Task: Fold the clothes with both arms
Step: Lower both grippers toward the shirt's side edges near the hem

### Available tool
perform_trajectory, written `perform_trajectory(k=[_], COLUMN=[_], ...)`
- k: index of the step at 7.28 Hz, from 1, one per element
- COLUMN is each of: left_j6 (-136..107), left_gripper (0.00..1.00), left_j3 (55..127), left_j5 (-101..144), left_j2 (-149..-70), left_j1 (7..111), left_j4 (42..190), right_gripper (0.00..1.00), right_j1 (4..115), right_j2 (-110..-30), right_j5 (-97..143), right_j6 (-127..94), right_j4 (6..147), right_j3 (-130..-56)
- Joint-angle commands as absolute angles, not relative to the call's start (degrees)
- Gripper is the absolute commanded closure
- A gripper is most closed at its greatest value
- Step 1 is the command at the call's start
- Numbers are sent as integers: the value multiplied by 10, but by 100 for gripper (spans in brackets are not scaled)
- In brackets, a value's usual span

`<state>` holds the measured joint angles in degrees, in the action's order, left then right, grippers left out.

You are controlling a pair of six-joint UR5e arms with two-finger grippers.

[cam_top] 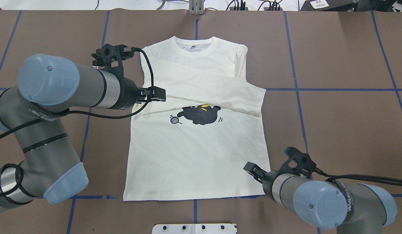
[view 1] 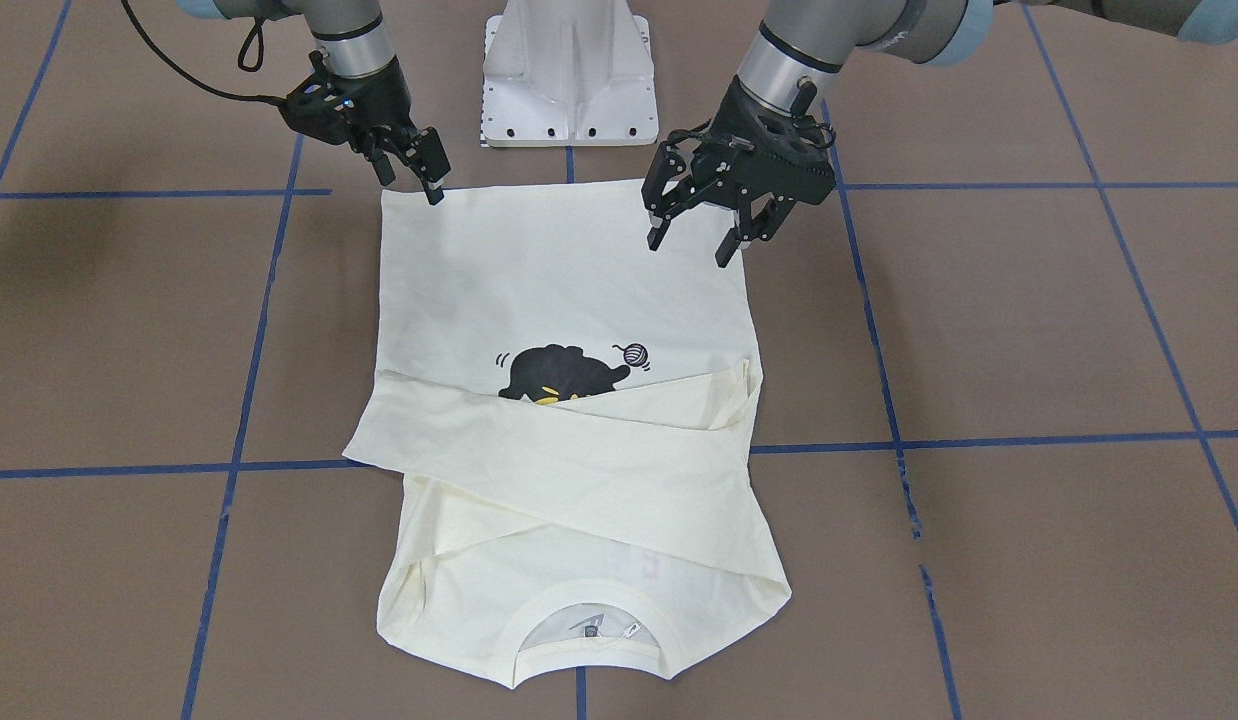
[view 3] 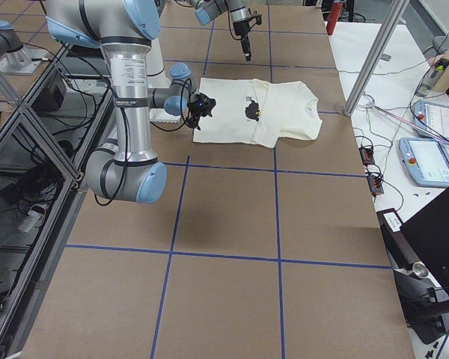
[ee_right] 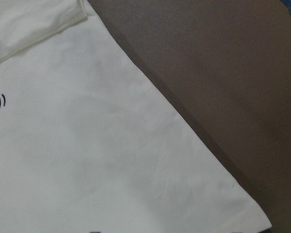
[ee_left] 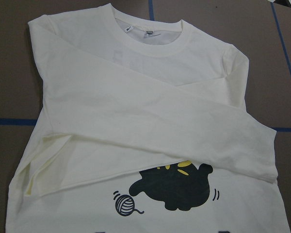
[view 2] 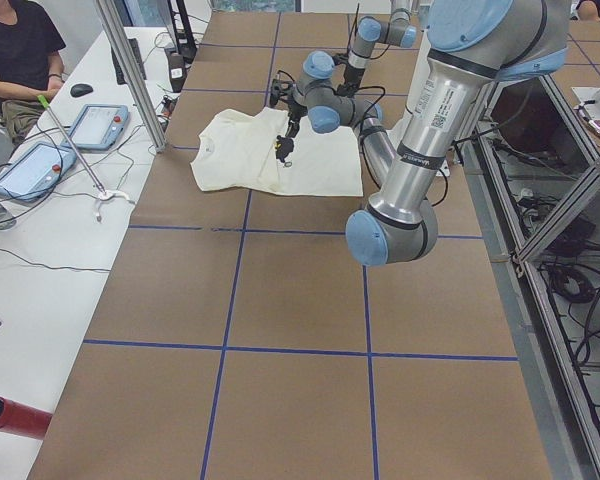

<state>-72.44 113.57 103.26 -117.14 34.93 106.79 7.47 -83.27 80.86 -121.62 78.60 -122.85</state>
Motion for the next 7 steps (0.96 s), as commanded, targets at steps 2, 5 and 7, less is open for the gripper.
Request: perform_trajectory(k=[2,5,7], left_j6=[-729,-730,-731], left_gripper=[17,17,17], left_j3=[1132,1131,1131], left_j5=[1033,1032,1032], left_j2=[-1169,-1167,-1167], left_j1=[349,349,349], left_j4=[1068,1069,1069], right_gripper=[12,15,16], right_j1=[33,31,31], right_j2=[-848,-862,-867], right_j5=[789,790,791], right_j6=[-1251,-1246,-1245], right_j4=[795,809,809], right_j3=[-1216,-1209,-1204])
